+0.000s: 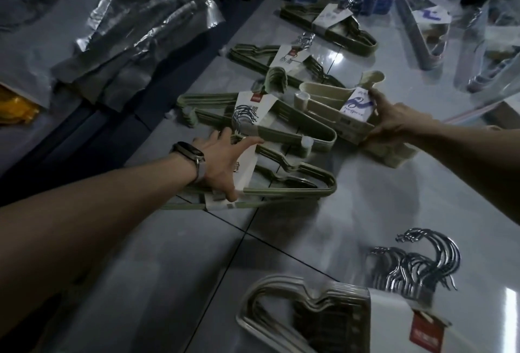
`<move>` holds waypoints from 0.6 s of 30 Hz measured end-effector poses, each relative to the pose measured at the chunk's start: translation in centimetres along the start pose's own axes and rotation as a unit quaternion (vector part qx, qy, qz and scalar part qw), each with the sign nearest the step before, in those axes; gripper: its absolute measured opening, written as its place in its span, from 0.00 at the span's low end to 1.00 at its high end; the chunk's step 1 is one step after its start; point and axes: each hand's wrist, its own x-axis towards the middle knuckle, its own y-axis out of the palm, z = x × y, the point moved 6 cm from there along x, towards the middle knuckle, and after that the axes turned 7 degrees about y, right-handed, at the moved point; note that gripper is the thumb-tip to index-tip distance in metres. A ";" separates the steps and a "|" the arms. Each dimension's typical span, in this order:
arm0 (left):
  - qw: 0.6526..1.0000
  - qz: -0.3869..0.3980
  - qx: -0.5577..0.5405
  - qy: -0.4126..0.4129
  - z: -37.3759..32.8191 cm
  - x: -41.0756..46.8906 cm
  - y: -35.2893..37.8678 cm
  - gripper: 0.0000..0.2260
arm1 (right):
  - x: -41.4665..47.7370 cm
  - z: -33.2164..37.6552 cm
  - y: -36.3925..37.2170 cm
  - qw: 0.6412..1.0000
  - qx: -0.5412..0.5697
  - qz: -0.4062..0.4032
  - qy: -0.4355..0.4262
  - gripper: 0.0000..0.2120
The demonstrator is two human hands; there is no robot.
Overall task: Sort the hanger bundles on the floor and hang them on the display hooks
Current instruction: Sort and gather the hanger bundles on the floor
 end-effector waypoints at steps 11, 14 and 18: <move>1.000 0.011 -0.010 -0.010 -0.4 -1.0 2.6 0.66 | -2.9 -0.6 0.3 0.997 -0.001 -0.066 -0.026 0.55; 1.000 -0.004 -0.001 -0.013 -0.5 -1.2 3.3 0.70 | -4.0 -1.5 0.1 0.998 -0.002 -0.065 -0.026 0.55; 1.000 -0.029 0.009 0.005 -0.5 -1.2 3.0 0.66 | -6.4 -4.2 0.0 0.997 -0.013 -0.071 -0.012 0.56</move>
